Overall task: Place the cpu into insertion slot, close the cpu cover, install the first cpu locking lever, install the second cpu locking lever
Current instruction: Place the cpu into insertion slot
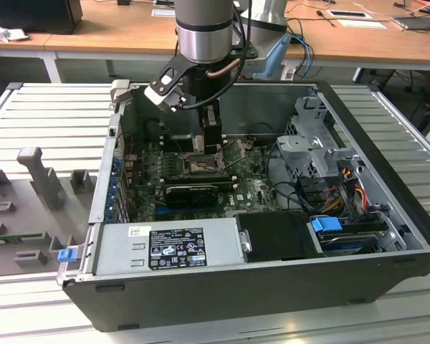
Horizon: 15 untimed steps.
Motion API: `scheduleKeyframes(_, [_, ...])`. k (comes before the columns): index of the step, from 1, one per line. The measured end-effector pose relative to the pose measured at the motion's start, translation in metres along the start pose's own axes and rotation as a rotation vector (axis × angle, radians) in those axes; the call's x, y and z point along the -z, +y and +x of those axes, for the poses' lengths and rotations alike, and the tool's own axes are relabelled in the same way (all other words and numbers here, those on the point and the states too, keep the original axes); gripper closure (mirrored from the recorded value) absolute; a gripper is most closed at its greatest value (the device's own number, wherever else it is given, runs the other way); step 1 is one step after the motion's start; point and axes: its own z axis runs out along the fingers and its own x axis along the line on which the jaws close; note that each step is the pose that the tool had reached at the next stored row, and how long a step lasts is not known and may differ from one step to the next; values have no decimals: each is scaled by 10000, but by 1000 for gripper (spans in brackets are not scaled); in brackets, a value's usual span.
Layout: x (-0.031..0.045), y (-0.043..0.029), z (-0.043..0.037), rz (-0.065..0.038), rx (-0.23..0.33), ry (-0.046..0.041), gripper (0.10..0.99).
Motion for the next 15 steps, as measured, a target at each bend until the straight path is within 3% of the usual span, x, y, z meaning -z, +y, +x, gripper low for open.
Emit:
scheduleKeyframes(3, [-99,-8,7,15,0,-2,557])
scheduleKeyframes(15, [-276,-22,79,23,-1,-4,557])
